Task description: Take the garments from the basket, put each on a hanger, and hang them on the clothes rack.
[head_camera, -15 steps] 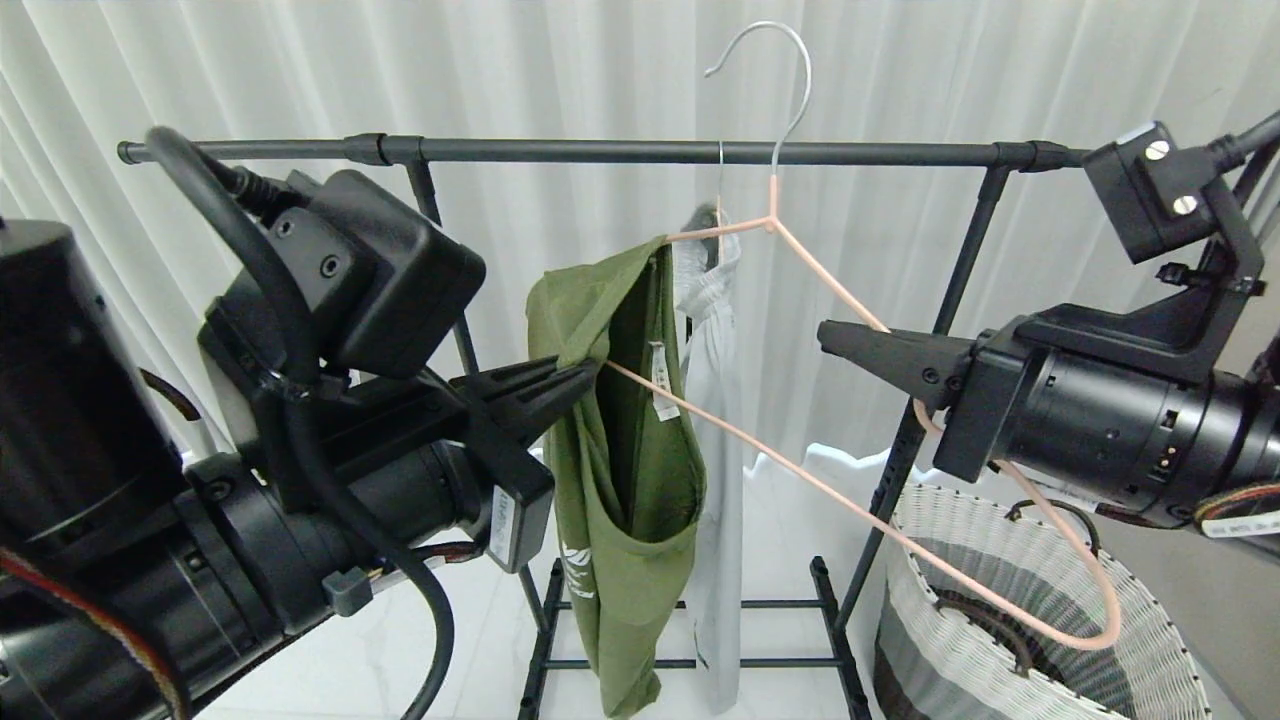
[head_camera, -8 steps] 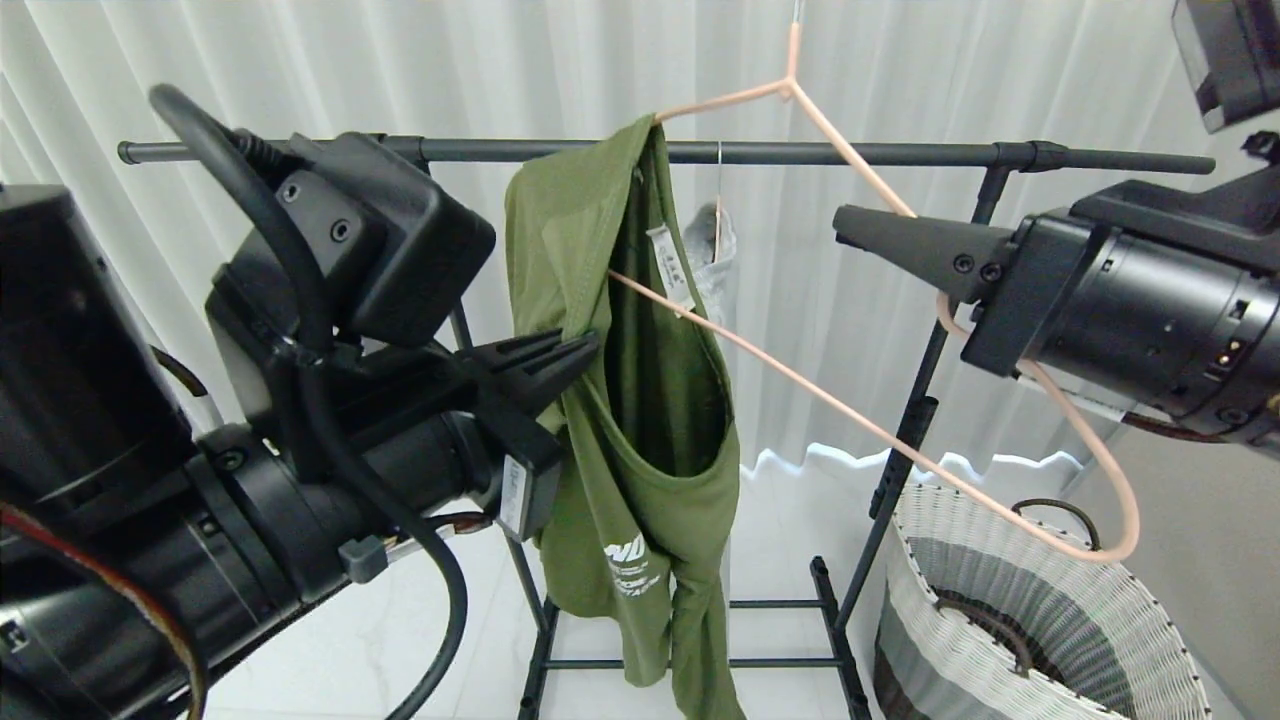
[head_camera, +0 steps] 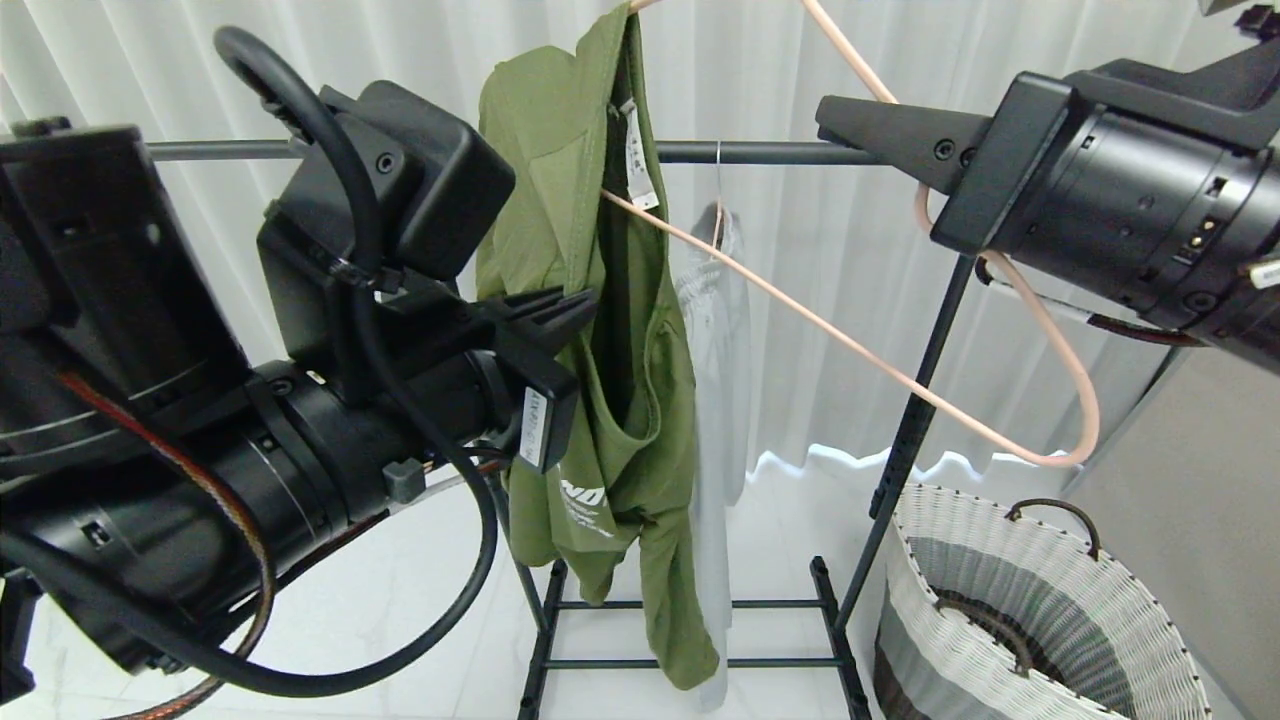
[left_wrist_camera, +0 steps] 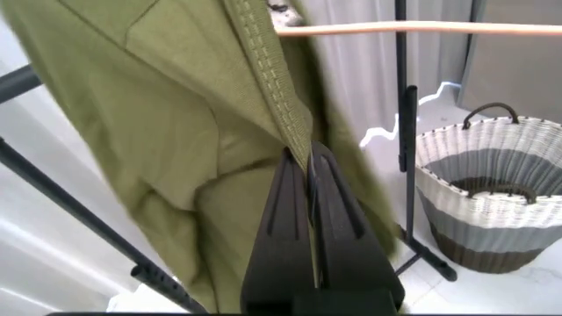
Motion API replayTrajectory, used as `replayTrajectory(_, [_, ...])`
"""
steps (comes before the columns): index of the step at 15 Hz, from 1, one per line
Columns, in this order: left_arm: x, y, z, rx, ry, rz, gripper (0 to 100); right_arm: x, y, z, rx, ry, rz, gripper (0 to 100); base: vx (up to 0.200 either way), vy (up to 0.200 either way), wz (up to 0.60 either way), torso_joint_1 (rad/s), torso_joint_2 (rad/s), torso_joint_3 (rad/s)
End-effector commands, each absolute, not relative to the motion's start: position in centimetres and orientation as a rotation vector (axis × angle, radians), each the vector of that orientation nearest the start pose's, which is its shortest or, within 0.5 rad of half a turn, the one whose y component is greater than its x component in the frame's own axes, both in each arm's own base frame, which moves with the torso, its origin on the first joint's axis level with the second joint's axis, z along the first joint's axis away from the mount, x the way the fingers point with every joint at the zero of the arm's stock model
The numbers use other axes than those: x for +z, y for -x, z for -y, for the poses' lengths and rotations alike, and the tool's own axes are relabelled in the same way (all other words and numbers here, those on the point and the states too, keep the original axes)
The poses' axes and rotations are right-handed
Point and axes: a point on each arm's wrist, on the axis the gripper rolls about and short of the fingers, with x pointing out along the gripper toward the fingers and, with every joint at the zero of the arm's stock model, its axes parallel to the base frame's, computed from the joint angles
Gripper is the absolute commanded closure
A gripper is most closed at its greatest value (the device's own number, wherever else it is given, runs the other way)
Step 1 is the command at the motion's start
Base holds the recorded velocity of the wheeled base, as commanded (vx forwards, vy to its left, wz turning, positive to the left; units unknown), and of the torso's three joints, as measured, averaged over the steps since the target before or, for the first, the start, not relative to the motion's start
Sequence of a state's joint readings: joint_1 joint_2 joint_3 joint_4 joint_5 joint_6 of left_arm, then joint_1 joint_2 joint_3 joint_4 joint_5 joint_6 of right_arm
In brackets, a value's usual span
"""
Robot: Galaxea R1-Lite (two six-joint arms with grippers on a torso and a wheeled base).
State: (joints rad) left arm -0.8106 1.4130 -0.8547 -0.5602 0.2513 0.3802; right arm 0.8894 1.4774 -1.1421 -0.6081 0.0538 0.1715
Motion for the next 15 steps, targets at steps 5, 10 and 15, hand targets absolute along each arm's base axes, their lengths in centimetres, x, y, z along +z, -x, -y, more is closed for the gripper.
replayTrajectory(5, [27.1, -17.2, 17.3, -0.545, -0.359, 0.130, 100, 34.5, -17.1, -21.2, 0.961, -0.277, 0.192, 100, 0.000, 0.000, 0.00, 0.000, 0.00, 0.000])
replayTrajectory(10, [26.8, -17.3, 17.3, -0.535, -0.361, 0.118, 0, 35.0, -16.8, -20.9, 0.959, -0.265, 0.216, 100, 0.000, 0.000, 0.00, 0.000, 0.00, 0.000])
replayTrajectory(15, [26.4, -17.6, 16.6, -0.506, -0.359, 0.120, 0, 35.5, -16.2, -20.1, 0.960, -0.266, 0.235, 100, 0.000, 0.000, 0.00, 0.000, 0.00, 0.000])
